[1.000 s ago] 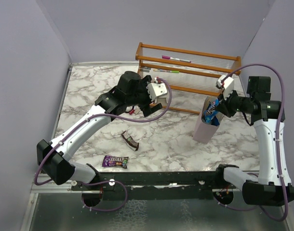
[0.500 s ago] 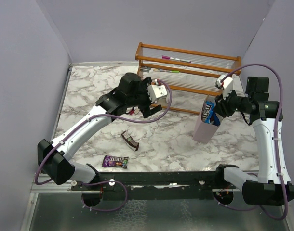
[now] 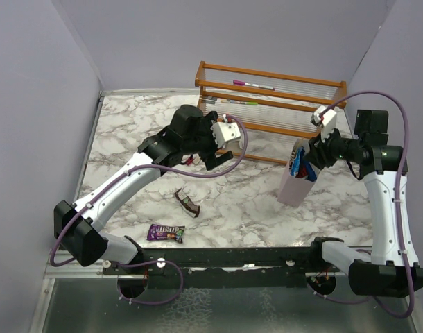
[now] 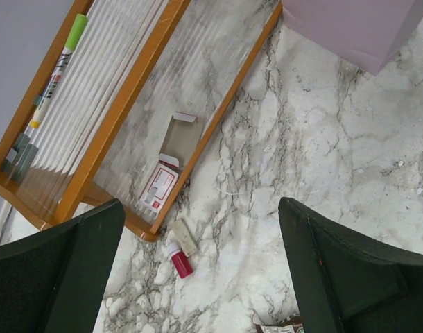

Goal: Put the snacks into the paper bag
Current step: Place the snack in the paper bag.

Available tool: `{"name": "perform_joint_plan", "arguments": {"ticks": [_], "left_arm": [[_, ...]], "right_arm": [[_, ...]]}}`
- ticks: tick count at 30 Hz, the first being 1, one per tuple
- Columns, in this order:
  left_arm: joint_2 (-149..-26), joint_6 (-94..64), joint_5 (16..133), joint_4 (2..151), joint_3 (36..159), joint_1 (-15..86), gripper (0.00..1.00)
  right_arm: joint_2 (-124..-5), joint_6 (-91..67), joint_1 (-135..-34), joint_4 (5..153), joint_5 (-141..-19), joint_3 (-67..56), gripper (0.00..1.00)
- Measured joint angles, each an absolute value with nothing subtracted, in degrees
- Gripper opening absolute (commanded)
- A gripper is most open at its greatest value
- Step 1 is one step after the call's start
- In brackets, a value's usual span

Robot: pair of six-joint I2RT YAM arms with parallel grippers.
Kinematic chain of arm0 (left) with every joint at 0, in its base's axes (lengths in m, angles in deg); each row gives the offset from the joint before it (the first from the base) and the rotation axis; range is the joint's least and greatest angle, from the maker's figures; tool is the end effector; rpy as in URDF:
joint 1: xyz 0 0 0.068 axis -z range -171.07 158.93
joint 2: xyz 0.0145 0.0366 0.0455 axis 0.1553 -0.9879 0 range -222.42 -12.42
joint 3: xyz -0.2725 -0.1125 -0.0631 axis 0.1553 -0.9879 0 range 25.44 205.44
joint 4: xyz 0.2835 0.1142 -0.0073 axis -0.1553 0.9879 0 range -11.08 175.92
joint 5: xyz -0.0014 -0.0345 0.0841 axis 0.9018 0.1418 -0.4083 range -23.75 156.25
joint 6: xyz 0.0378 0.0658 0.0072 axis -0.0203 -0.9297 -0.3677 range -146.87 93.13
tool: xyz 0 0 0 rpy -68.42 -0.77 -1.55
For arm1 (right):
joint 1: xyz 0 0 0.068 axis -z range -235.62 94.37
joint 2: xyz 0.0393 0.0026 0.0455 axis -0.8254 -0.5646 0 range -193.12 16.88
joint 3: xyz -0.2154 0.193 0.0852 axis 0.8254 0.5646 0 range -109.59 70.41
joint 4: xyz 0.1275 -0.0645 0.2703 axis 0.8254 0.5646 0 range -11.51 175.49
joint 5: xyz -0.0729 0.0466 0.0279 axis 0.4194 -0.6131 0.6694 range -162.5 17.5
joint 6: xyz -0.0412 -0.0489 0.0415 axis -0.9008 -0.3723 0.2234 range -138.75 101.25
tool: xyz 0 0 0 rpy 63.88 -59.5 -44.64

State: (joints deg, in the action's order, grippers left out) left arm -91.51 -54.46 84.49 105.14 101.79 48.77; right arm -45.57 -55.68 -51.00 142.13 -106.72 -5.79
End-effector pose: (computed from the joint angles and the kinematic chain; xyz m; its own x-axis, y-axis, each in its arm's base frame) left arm 0.2768 -0.2572 0.3822 0.0498 0.5313 -0.8457 0.8978 0.3471 0.2709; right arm 0.2377 0.0172 0.4039 -0.4324 -0.4635 -0.7734 -0.6934 0.7193 -0.0433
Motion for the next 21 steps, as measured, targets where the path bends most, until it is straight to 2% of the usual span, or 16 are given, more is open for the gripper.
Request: {"name": "perform_joint_plan", "arguments": {"ticks": [10, 13, 15, 17, 21], "left_arm": [[-91.73, -54.37, 79.72, 105.99, 101.79, 48.73, 0.97], [-91.73, -54.42, 78.76, 106.91, 101.51, 48.03, 0.97], [-91.73, -54.42, 78.67, 107.17, 100.72, 46.98, 0.97], [-91.73, -54.44, 78.96, 107.74, 99.63, 44.92, 0.99], [-91.73, -54.53, 80.90, 109.20, 96.83, 37.45, 0.99]], "right_arm": [[-45.25, -50.22, -51.00, 137.93, -108.38, -7.34, 0.53], [-45.18, -47.96, -51.00, 136.25, -109.34, -7.61, 0.59], [-45.20, -46.85, -51.00, 135.22, -109.84, -7.87, 0.66], [-45.29, -45.52, -51.00, 134.13, -110.56, -8.20, 0.81], [-45.49, -43.64, -51.00, 131.88, -111.29, -8.28, 0.97]]}}
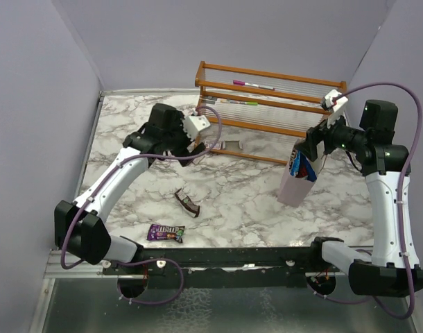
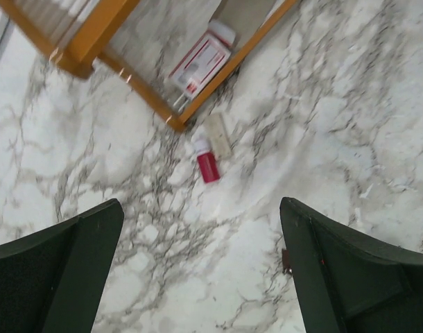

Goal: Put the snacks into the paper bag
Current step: Place the snack in the paper bag, then pick up the snack from the center of the board.

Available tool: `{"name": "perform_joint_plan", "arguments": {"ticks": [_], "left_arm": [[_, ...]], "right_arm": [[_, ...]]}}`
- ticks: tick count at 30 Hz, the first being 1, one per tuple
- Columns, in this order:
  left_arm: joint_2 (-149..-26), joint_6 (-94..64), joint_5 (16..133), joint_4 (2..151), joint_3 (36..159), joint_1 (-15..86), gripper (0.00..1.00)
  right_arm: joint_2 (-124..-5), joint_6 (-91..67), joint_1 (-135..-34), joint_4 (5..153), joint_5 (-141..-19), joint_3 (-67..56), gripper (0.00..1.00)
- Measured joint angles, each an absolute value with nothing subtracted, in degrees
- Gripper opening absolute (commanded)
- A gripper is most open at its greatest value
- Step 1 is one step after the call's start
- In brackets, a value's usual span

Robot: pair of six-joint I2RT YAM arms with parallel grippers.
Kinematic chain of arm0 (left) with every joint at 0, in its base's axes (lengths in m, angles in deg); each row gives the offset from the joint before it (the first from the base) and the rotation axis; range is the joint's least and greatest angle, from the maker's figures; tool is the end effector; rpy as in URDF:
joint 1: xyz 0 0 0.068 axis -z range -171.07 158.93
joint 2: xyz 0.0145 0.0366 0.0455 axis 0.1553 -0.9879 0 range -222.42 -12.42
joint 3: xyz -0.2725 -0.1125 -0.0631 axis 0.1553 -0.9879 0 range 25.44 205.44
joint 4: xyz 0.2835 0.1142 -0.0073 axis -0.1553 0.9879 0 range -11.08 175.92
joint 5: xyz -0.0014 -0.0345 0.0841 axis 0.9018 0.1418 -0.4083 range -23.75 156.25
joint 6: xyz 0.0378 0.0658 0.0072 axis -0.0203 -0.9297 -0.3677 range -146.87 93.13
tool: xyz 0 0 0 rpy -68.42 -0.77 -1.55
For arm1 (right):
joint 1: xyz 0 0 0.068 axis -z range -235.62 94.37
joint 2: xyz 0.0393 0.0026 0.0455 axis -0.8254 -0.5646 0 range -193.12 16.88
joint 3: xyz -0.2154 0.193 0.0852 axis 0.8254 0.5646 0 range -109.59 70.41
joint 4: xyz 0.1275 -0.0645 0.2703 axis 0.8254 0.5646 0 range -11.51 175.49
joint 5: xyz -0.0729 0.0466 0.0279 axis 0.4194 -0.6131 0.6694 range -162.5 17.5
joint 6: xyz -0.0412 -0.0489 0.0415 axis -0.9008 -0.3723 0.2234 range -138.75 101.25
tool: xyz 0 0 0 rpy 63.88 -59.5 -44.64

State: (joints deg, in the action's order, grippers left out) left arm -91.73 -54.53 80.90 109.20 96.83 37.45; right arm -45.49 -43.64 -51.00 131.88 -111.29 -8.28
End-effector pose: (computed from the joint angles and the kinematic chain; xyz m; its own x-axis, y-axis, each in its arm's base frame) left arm 0.3175 -0.1910 0.3367 -0.1857 0.6120 -0.7687 0.8161 0.5318 0.2263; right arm 0.2488 0.0205 0.4381 -0.3618 -0.2999 -0.8827 -0.6478 0.7618 0.0067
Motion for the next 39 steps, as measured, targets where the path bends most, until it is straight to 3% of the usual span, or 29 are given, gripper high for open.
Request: {"name": "perform_joint_plan", "arguments": {"ticks": [5, 17, 23, 39], "left_arm": [[-91.62, -55.38, 83.72, 110.93, 94.32, 28.60, 0.99], [-89.74, -69.48, 88.51, 122.60, 86.43, 23.20, 0.96], [-88.45, -78.53, 91.66, 127.52, 82.78, 23.33, 0.89], [-92.78, -97.24, 91.09, 121.73, 74.98, 35.61, 0.89]], "right_arm": [[-46.27, -42.57, -51.00, 130.41, -111.85, -8.76, 0.99], [-46.56, -41.82, -51.00, 123.11, -118.50, -4.94, 0.99], [-45.18, -43.20, -51.00, 121.23, -121.03, -3.26, 0.99], [-39.08, -45.98, -51.00, 121.91, -123.59, -1.35, 0.99]]}}
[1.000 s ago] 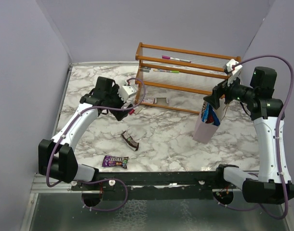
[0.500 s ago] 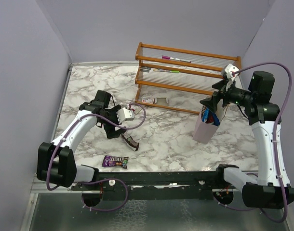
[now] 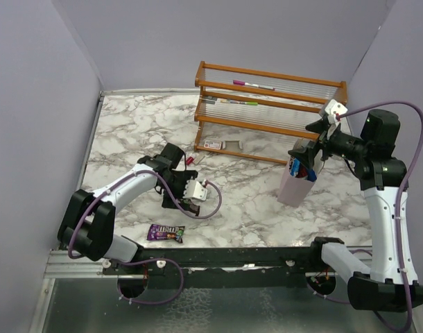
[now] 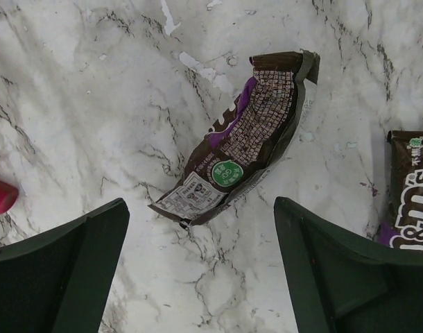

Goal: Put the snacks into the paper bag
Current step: Pick up the snack from the center of the board.

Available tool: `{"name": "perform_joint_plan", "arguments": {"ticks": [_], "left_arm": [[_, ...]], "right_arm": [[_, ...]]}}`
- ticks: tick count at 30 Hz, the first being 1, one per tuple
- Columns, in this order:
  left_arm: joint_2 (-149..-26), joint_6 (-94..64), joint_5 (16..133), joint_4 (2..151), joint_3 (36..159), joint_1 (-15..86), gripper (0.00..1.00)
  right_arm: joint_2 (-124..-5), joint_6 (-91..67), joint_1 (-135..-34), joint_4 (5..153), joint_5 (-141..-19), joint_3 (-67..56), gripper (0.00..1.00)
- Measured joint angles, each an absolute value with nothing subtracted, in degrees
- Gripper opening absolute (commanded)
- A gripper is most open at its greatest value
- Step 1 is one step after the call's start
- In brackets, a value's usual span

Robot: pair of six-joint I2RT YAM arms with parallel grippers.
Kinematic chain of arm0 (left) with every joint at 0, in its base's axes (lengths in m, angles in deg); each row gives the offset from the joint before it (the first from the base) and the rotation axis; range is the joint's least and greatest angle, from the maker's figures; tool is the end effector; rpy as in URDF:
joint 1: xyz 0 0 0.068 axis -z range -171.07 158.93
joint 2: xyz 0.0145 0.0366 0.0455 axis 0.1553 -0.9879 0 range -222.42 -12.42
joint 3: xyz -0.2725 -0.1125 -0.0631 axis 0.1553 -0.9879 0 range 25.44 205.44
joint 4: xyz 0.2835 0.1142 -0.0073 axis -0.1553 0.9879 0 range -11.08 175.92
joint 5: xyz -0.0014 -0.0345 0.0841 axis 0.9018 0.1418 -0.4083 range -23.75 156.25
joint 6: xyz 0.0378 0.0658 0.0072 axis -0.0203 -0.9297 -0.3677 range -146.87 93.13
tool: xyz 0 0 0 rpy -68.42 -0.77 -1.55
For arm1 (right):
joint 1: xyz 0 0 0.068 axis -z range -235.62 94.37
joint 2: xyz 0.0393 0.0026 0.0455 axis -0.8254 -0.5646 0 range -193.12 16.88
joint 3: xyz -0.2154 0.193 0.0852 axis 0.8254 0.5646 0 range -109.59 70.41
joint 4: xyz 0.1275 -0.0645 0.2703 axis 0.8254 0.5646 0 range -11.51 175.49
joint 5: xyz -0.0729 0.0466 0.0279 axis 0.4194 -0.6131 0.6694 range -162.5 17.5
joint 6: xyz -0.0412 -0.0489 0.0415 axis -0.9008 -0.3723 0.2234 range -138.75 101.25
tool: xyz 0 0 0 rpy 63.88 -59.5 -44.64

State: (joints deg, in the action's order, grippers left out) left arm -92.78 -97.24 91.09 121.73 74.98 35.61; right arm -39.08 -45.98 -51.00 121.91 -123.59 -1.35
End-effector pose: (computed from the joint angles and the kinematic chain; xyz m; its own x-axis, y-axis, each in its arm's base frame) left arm 0.2466 -0.1542 0.1776 0.1954 0.8583 -0.4744 0.9799 -0.1512 0.1300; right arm 0.2250 0.0322 0.4407 -0.1196 -0.2787 -0.9529 -0.7774 0.6232 -0.0847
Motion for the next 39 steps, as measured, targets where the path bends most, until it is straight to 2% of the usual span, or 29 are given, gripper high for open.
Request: {"name": "perform_joint_plan", "arguments": {"ticks": [6, 30, 39], "left_arm": [[-95.79, -103.12, 89.60, 120.57, 74.84, 36.68, 0.86], [-96.62, -101.45, 89.84, 117.25, 71.06, 37.95, 0.39], [-95.44, -95.73, 93.51, 116.22, 71.04, 37.95, 0.29]], "right_arm": [[-39.15, -46.04, -51.00, 122.24, -123.59, 0.07, 0.99], [-40.20, -45.98, -51.00, 123.66, -123.59, 0.20, 0.99], [-41.71, -45.74, -51.00, 124.97, -123.59, 0.18, 1.00]]}}
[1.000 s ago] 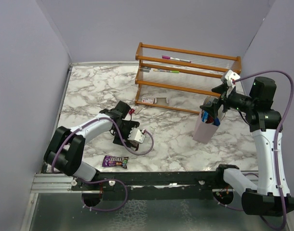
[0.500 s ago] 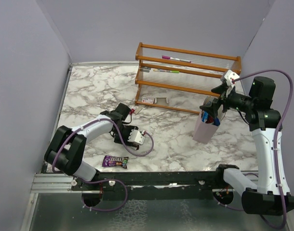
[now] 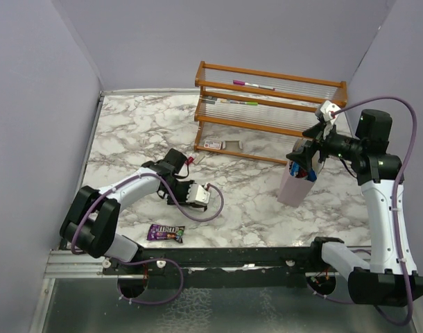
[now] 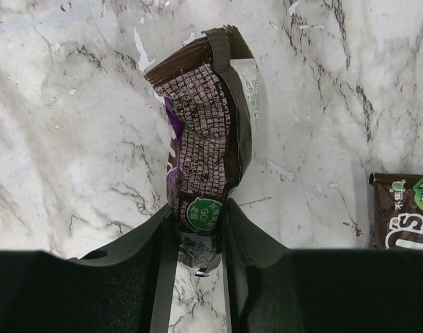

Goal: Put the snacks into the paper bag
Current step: Pick up the snack from the center of the board.

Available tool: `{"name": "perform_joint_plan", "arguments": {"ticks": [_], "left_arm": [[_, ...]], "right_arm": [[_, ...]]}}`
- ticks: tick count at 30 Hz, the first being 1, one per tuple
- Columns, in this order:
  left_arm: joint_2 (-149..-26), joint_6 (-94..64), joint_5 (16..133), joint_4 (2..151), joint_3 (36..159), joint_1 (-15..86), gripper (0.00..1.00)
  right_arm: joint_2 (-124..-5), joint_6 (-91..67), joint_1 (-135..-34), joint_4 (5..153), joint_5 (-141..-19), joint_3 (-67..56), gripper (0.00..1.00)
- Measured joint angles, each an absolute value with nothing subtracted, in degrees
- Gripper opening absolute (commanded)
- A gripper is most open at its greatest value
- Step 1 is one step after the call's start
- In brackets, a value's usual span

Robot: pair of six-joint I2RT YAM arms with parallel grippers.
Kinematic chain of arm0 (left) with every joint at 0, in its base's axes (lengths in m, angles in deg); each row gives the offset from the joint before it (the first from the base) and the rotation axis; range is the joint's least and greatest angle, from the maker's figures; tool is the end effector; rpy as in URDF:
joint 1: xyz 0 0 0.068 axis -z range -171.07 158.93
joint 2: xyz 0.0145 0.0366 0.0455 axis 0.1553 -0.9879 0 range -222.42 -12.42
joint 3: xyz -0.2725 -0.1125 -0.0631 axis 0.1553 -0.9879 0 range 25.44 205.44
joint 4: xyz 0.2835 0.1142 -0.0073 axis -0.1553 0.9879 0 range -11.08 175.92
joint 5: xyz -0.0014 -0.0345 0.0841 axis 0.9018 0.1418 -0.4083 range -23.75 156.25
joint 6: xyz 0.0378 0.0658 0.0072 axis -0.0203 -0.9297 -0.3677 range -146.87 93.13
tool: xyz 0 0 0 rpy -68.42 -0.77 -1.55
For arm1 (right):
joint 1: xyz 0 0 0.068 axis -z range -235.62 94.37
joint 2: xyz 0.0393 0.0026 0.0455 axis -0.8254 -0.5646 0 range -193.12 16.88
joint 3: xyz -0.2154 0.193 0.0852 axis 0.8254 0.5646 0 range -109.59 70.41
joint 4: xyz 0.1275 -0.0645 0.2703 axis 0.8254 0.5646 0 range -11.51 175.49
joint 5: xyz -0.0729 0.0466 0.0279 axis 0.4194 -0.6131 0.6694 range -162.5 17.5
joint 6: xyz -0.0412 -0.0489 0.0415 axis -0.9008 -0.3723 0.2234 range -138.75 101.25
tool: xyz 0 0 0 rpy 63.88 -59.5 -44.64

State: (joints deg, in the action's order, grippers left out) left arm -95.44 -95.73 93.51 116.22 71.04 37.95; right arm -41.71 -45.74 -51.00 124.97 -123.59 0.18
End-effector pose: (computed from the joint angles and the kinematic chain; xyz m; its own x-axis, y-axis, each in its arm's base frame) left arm 0.2368 -0.1652 0.1484 0.1964 0.8391 -0.5073 0.9804 -0.1773 0.0864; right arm 0.2381 0.0312 0.4161 -0.2415 -0.2665 -0.9331 -0.7805 0.6247 0.0236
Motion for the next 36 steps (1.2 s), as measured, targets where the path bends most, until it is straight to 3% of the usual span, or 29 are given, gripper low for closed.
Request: {"name": "perform_joint_plan", "arguments": {"ticks": [10, 23, 36], "left_arm": [[-95.16, -90.55, 98.98, 115.81, 75.81, 37.95, 0.24], [-97.61, -80.30, 108.90, 115.67, 89.14, 37.95, 0.10], [-98.06, -60.08, 114.23, 109.49, 105.64, 38.85, 0.03]], "right_arm": [[-40.46, -44.01, -51.00, 124.80, -124.22, 0.26, 0.99], [-36.77, -37.50, -51.00, 119.62, -128.05, 4.07, 0.94], [-43.76, -29.06, -51.07, 112.77, -139.09, -0.48, 0.91]]}}
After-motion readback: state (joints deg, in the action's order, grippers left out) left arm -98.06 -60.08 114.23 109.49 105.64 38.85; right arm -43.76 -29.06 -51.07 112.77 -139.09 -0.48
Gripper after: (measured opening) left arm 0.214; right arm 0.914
